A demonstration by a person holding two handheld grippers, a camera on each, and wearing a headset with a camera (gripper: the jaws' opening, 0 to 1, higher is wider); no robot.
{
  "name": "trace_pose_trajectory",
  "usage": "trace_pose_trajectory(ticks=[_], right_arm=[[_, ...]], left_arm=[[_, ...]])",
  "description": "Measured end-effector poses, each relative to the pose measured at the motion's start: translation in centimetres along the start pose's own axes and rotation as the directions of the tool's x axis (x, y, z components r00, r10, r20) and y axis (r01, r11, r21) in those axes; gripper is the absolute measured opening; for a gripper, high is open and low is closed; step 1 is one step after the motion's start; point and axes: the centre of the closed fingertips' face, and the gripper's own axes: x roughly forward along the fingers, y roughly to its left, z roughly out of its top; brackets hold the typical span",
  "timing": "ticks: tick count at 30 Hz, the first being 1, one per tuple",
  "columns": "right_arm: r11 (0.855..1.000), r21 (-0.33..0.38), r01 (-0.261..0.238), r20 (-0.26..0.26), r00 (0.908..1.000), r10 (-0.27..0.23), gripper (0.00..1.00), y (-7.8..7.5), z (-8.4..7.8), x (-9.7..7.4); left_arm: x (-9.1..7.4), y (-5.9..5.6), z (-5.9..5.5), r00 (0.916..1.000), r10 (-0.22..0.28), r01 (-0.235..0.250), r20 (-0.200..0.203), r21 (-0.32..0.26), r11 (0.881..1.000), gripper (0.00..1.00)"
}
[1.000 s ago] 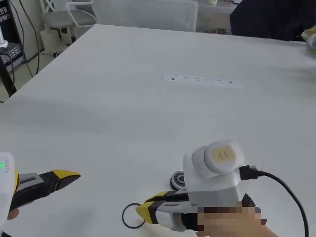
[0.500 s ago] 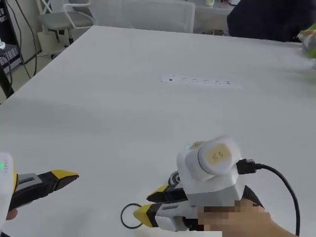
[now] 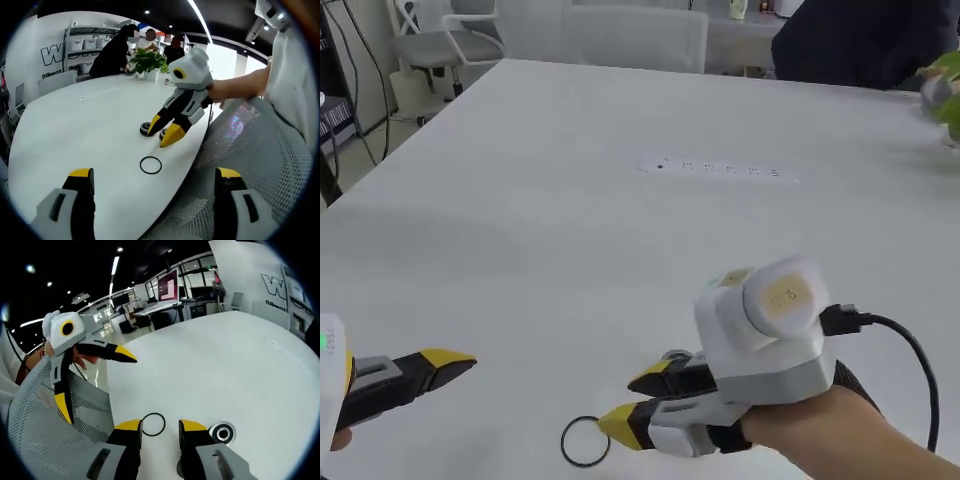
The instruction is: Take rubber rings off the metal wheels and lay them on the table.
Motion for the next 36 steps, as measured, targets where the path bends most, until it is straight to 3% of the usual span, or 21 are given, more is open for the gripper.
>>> trace_pose_trajectory(ticks=[4, 11, 21, 36], right_arm=[[0.999, 0.042, -0.020, 0.057, 0.9982, 0.018, 0.28, -0.1, 1.1, -1.0], [0.998, 0.064, -0.014, 0.103, 0.9947, 0.007, 0.31, -0.5, 2.1, -2.8], [0.995, 0.097, -0.017, 0.191, 0.9817, -0.001, 0.33, -1.1, 3.7, -5.3], [0.993, 0.113, -0.045, 0.241, 0.9703, 0.017, 0.37, -1.4, 3.9, -7.9]], left_arm=[[0.0, 0.0, 0.1, 1.0000, 0.002, -0.002, 0.004, -0.002, 1.000, 0.99], [0.0, 0.0, 0.0, 1.0000, 0.001, -0.001, 0.003, 0.001, 1.000, 0.99], [0.1, -0.2, -0.3, 0.9998, -0.010, 0.010, -0.017, 0.007, 1.000, 0.99], [0.1, -0.3, -0.4, 0.9995, -0.011, 0.011, -0.028, 0.009, 1.000, 0.99]])
